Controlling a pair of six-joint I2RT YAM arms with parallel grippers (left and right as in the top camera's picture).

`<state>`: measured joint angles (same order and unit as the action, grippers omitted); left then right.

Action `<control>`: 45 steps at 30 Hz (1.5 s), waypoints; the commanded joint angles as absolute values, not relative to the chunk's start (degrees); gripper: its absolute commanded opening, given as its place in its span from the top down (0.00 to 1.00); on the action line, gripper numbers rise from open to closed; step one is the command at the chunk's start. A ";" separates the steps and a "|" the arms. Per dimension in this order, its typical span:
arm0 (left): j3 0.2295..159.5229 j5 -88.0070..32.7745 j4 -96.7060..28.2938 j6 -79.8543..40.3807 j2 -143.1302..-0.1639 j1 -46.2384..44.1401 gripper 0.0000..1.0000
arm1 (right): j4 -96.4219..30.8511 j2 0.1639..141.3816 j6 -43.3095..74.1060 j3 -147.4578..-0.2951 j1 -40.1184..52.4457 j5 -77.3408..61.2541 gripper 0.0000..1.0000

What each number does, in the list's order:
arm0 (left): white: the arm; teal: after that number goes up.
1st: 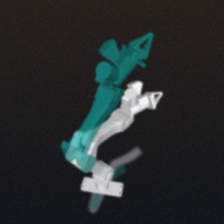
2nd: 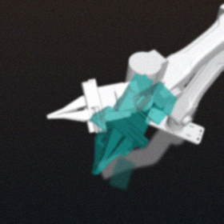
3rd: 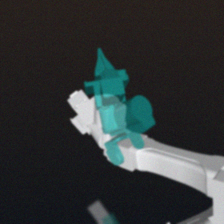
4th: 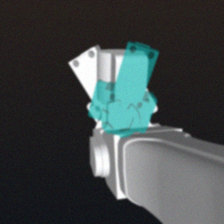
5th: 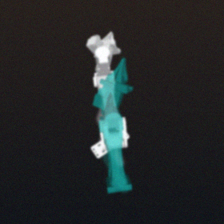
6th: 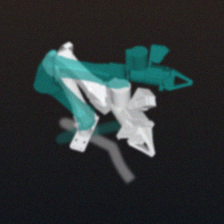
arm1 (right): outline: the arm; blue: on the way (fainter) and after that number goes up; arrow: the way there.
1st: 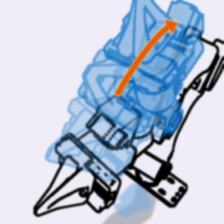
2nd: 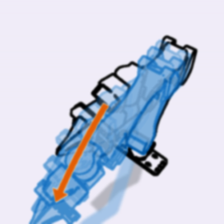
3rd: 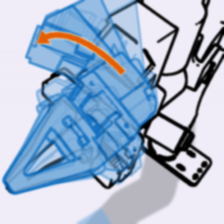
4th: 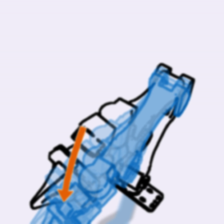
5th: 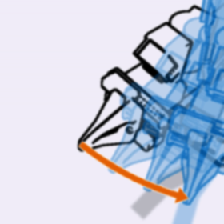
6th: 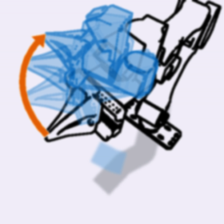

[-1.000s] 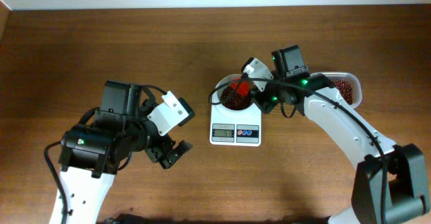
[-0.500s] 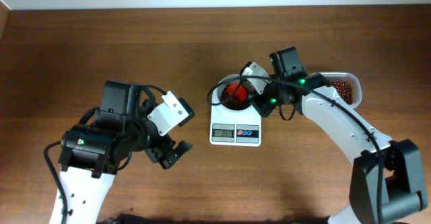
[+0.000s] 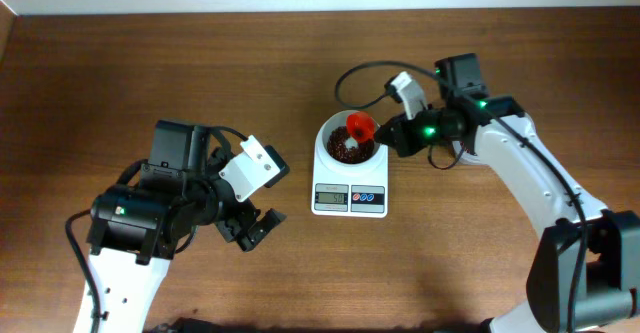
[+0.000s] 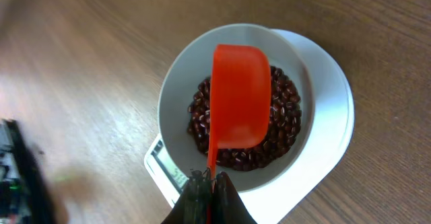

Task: Scoop and weigh 50g on scale
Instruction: 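Scoop a small amount of beans and carry it over the bowl, then tilt the scoop slightly with the right gripper to top up the bowl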

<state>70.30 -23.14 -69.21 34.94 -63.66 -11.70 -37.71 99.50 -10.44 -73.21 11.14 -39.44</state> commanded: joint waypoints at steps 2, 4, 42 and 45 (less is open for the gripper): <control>71.24 -23.11 -69.12 35.86 -63.64 -11.46 0.01 | -38.04 99.57 -9.34 -74.32 8.25 -48.14 0.96; 71.24 -23.11 -69.10 35.86 -63.64 -11.44 0.01 | -38.44 98.67 -9.37 -74.32 8.23 -48.25 0.96; 71.24 -23.11 -69.12 35.86 -63.64 -11.44 0.01 | -44.31 89.80 -24.69 -74.32 15.11 -26.74 0.96; 71.24 -23.11 -69.12 35.86 -63.64 -11.46 0.01 | -43.42 89.32 -21.19 -74.39 15.53 -25.08 0.96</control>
<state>70.30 -23.14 -69.21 34.94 -63.66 -11.70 -43.24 91.55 -22.44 -73.36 15.03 -26.30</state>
